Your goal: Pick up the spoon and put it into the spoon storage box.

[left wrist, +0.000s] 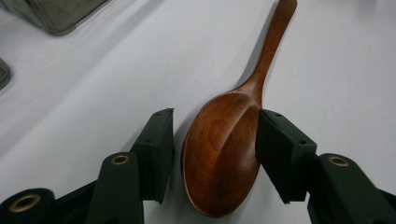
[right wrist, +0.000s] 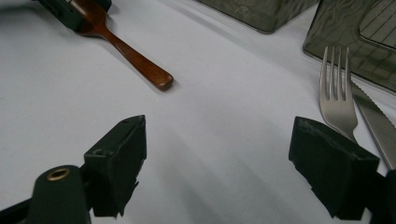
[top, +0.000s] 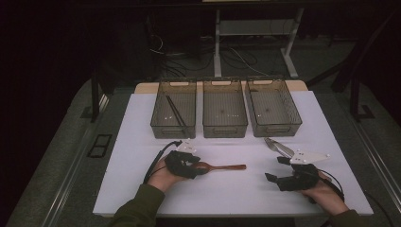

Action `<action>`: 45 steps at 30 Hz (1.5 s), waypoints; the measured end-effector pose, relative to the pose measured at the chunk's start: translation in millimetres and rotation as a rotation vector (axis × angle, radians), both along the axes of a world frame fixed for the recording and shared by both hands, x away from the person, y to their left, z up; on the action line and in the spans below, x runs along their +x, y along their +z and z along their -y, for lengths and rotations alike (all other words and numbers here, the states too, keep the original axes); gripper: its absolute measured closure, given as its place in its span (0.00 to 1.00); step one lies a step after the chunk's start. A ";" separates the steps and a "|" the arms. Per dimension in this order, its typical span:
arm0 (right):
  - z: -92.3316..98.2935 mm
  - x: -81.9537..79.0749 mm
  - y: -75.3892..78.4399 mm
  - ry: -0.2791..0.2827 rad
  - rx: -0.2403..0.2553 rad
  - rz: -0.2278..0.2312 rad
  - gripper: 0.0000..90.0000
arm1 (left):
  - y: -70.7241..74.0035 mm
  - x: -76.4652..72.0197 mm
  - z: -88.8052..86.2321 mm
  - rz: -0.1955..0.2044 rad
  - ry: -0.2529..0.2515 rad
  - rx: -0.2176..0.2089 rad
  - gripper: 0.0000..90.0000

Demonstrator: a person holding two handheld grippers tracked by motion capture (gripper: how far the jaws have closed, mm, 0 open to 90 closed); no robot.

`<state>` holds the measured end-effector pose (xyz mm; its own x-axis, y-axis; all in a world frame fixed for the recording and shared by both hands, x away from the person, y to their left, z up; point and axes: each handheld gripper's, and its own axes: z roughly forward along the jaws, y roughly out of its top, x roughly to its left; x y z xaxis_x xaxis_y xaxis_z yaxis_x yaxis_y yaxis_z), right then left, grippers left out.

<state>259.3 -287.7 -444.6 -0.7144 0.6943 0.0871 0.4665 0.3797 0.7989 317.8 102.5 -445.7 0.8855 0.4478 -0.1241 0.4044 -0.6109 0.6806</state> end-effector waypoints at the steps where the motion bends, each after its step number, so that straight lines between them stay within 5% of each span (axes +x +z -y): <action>1: 0.1 -0.1 0.0 -0.001 0.001 -0.002 0.20 | 0.3 -0.3 0.0 0.002 -0.006 0.007 0.52; 18: 0.5 -0.3 0.3 -0.002 0.000 0.000 0.20 | 1.3 -8.4 6.4 0.047 -0.092 0.039 0.65; 36: 0.3 -0.3 0.3 -0.002 -0.001 0.001 0.20 | 2.6 -11.3 8.4 0.039 -0.146 0.050 0.84; 45: 0.3 -0.3 0.4 -0.002 -0.001 0.001 0.20 | 3.3 -11.9 10.1 0.040 -0.154 0.044 0.86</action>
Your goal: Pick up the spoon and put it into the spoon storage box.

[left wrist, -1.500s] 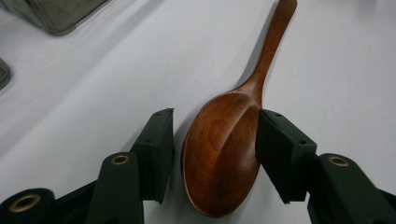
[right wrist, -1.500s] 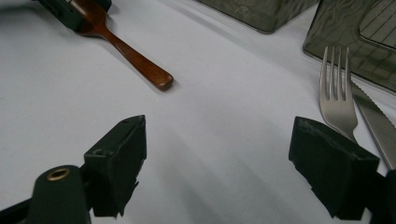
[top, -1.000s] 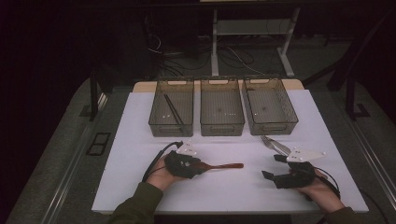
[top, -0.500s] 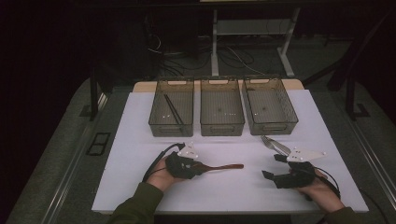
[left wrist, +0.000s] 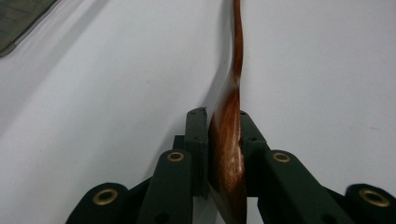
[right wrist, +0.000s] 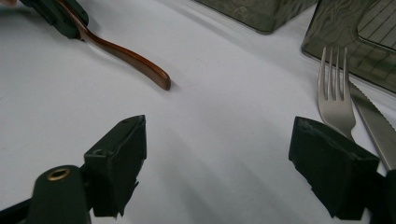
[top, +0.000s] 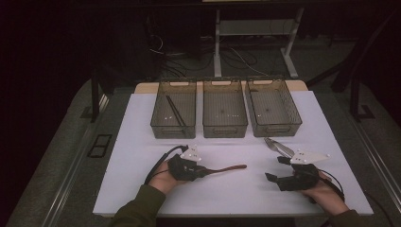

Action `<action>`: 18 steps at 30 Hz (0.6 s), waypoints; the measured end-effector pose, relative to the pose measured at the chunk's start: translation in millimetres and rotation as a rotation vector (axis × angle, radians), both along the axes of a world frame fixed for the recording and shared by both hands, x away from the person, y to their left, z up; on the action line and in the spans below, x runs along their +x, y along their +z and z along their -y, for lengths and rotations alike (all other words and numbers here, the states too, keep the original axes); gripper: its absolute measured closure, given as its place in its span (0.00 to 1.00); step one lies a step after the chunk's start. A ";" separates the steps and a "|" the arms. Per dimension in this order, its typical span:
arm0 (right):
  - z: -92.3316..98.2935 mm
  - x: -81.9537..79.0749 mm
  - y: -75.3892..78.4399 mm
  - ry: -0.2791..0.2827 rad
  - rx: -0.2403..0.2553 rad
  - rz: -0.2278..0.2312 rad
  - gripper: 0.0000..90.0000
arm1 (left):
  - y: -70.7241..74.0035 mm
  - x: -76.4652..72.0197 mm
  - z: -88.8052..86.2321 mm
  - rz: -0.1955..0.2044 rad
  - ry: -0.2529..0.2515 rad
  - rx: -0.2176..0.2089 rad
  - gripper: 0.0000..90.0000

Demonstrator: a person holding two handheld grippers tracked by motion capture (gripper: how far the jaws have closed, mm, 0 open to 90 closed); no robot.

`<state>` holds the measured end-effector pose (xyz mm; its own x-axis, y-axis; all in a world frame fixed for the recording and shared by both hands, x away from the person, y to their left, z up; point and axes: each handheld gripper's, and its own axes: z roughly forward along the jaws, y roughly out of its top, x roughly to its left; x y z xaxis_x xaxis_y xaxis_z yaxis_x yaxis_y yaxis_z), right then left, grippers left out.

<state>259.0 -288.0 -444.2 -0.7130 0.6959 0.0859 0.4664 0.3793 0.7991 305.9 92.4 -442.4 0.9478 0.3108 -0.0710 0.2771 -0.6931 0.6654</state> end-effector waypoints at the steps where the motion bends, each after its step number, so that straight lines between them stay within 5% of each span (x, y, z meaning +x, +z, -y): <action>1: 0.0 0.0 0.0 0.001 0.000 0.002 0.20 | 0.5 0.0 0.0 0.001 0.001 -0.002 0.86; 18: -1.4 -0.1 -0.4 0.007 -0.002 0.001 0.20 | 13.5 4.2 -10.3 0.005 0.068 -0.100 0.87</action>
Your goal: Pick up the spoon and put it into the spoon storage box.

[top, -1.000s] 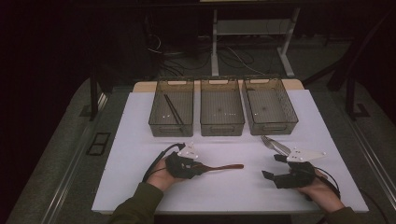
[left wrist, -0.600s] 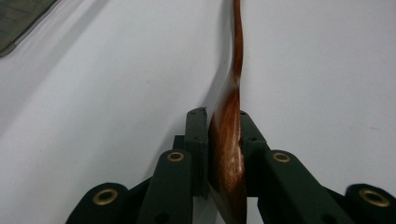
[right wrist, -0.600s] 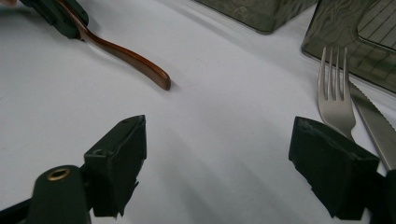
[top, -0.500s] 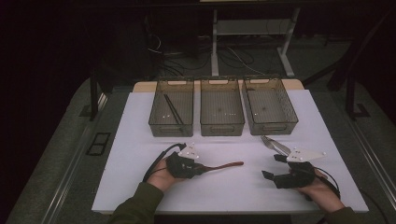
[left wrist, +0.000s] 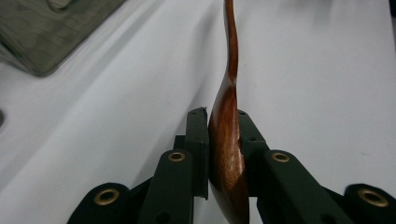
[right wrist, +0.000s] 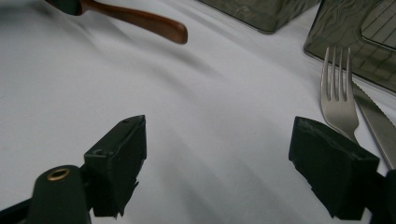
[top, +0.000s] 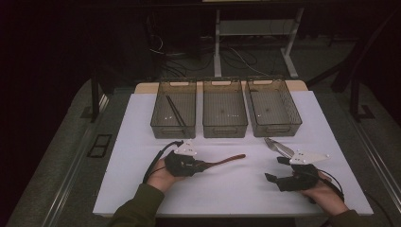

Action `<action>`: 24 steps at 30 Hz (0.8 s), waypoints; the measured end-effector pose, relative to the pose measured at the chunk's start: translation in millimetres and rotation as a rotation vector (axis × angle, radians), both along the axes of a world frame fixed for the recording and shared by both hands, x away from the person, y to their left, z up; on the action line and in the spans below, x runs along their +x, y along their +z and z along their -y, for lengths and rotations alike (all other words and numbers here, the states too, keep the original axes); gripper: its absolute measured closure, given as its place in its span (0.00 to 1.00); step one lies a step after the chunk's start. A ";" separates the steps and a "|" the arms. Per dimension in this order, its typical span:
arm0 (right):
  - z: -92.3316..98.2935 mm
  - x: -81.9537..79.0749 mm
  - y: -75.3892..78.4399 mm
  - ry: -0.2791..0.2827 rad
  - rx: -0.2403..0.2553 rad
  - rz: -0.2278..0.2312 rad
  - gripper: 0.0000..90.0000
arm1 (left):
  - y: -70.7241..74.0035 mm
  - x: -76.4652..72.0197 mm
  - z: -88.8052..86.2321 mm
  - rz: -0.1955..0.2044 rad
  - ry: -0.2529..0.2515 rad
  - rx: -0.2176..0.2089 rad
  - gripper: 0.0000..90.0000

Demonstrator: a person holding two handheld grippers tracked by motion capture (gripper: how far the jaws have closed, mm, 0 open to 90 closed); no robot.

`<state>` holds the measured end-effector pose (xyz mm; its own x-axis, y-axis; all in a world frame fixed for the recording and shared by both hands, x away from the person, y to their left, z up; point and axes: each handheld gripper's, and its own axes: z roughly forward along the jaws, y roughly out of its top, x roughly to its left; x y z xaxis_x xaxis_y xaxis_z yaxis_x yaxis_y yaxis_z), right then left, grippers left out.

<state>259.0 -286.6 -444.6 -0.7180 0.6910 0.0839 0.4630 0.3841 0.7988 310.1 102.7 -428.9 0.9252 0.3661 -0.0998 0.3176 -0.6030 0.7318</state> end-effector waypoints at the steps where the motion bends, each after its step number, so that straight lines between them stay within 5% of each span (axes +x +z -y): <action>1: -0.1 0.0 -0.1 0.000 0.000 0.000 0.20 | 0.9 0.2 -0.7 -0.005 0.005 -0.006 0.87; 13: -0.9 -0.1 0.3 0.000 0.003 0.000 0.20 | 26.4 13.3 -4.3 0.022 0.100 -0.042 0.87; 24: -1.3 -0.3 0.3 -0.003 0.002 -0.005 0.20 | 59.8 51.6 2.6 0.080 0.171 -0.054 0.87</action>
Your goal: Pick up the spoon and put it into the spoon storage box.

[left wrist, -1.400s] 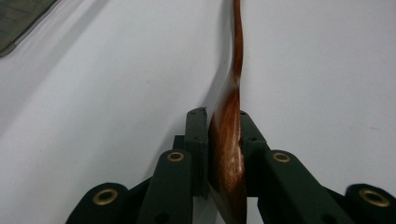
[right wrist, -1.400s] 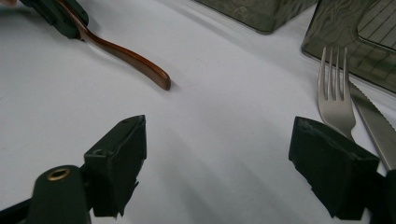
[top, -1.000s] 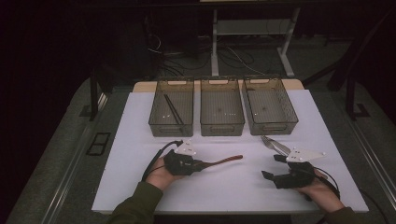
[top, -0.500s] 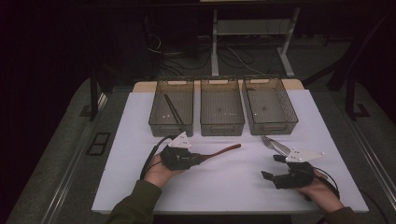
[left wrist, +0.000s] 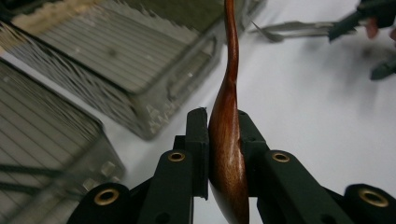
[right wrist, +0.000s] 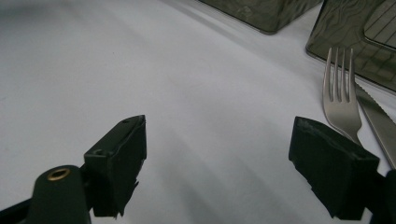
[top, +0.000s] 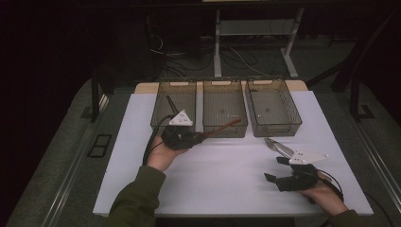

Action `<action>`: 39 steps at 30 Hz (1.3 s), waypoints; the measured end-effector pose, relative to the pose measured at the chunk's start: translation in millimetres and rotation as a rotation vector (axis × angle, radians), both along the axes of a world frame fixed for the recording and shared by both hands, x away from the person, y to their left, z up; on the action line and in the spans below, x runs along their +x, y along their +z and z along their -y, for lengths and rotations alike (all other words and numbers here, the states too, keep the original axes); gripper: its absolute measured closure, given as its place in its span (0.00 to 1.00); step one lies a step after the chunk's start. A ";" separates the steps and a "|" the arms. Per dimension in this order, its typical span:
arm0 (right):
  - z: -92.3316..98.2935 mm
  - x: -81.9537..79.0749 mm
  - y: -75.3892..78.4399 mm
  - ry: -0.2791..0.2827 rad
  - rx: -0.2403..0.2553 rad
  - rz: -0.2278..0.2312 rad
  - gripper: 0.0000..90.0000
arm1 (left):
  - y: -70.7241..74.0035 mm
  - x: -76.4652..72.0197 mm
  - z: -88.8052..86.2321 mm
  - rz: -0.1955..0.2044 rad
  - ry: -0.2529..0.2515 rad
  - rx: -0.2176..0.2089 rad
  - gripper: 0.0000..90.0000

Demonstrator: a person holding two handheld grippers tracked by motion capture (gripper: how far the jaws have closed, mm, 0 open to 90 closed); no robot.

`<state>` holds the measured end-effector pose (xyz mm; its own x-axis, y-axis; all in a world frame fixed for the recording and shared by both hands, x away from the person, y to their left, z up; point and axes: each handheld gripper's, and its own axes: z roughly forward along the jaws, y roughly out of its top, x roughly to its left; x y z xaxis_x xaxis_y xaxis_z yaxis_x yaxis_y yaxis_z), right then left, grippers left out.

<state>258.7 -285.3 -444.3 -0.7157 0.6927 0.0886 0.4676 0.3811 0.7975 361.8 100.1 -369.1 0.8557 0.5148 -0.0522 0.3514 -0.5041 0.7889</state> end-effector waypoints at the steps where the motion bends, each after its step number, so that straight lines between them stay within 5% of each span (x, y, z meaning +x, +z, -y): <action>1: 0.1 0.1 0.0 -0.001 0.000 -0.001 0.20 | 2.8 3.9 2.4 0.006 0.007 0.001 0.87; 9: 0.8 0.3 -0.1 0.004 0.003 0.004 0.20 | 17.5 41.9 26.3 0.022 0.062 0.018 0.87; 19: 2.4 0.2 0.1 0.002 0.008 0.003 0.20 | 4.6 84.1 49.5 -0.024 0.154 0.072 0.86; 29: 3.7 0.3 0.4 0.004 0.011 0.008 0.20 | -12.2 97.5 59.2 -0.046 0.226 0.116 0.86; 34: 3.8 0.4 0.6 0.002 0.011 0.008 0.20 | -18.2 99.6 60.8 -0.058 0.220 0.146 0.86; 39: 3.5 0.4 0.4 0.004 0.011 0.008 0.20 | -17.2 99.3 62.9 -0.054 0.221 0.126 0.83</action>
<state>259.0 -288.8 -443.9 -0.7194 0.6887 0.0904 0.4598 0.3745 0.8052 461.0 37.3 -386.3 0.7197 0.6941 -0.0180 0.5035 -0.5038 0.7019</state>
